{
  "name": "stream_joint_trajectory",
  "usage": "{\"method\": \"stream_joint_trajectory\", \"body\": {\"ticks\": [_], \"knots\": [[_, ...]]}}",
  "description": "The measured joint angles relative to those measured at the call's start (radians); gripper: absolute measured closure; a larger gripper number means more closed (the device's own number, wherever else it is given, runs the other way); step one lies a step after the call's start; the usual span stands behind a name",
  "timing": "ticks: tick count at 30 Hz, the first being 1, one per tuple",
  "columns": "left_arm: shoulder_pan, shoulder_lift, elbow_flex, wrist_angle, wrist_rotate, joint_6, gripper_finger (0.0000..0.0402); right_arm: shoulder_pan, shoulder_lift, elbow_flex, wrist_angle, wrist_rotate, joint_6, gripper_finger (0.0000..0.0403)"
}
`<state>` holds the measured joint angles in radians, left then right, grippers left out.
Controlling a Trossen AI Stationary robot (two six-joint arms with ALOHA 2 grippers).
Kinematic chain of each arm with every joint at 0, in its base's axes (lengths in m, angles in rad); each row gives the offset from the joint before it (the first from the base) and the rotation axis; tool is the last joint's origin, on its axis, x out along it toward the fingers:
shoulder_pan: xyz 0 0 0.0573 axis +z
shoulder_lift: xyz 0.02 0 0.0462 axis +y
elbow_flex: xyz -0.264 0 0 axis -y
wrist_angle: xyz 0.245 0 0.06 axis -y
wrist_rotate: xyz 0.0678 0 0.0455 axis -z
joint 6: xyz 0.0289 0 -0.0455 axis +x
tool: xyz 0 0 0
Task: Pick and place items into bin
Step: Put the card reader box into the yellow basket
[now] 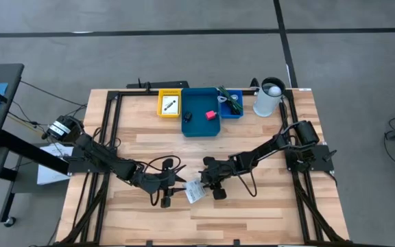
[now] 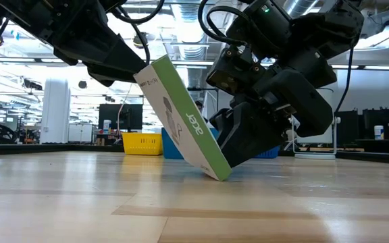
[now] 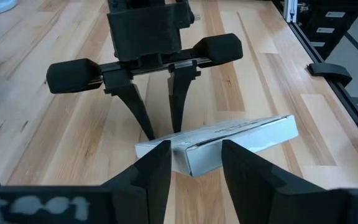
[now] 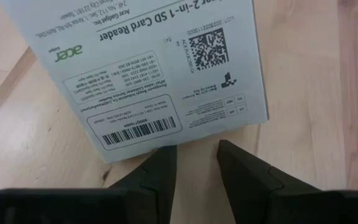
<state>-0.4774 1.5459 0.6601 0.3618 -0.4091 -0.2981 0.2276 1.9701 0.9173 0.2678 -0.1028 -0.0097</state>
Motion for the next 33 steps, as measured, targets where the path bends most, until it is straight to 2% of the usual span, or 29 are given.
{"method": "stream_joint_trajectory", "body": {"ticks": [22, 25, 27, 30, 33], "knots": [[0.001, 0.002, -0.001, 0.065, -0.003, 0.047, 0.0272, 0.0, 0.006, -0.001, 0.064, 0.003, -0.037, 0.0285], [0.012, 0.002, -0.001, 0.124, -0.041, 0.08, 0.0272, -0.004, 0.007, -0.002, 0.128, 0.004, -0.051, 0.0285], [0.035, 0.004, -0.003, 0.142, -0.065, 0.101, 0.0272, -0.011, 0.002, 0.005, 0.236, -0.001, -0.06, 0.0285], [0.075, 0.007, -0.005, 0.169, -0.068, 0.107, 0.0272, -0.015, -0.001, 0.006, 0.368, -0.004, -0.073, 0.0285], [0.114, 0.004, -0.003, 0.163, -0.049, 0.085, 0.0272, -0.021, 0.001, 0.019, 0.406, -0.03, -0.074, 0.0285]]}}
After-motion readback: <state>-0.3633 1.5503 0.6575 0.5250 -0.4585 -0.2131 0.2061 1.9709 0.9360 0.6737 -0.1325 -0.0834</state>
